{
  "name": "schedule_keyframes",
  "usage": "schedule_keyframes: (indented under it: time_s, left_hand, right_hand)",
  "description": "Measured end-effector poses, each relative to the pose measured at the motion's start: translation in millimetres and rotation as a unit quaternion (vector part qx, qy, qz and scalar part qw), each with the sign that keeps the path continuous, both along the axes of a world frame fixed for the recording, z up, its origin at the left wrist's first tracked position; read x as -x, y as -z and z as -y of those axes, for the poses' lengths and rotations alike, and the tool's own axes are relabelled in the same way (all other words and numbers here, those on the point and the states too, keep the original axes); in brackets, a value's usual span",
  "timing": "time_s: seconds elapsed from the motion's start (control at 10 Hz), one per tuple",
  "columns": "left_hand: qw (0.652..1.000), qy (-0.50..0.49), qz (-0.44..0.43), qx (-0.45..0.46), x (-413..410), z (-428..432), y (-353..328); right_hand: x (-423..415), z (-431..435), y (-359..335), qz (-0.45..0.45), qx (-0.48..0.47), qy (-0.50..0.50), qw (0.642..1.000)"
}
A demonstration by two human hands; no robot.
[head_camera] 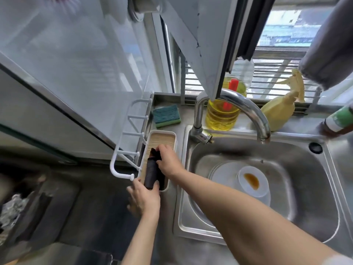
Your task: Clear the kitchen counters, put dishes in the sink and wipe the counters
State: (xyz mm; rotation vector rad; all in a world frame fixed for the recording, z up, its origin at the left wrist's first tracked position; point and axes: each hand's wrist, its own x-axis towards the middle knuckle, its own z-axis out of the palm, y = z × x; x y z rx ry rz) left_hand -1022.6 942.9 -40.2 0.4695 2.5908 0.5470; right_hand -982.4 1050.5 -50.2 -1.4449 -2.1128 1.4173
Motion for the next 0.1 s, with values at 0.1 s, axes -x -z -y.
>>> schedule_keyframes:
  time_s: [0.1]
  left_hand:
    - [1.0,0.003,-0.017,0.0,-2.0,5.9,-7.5]
  right_hand:
    - [-4.9,7.1,-17.7,-0.024,-0.008,0.03,0.999]
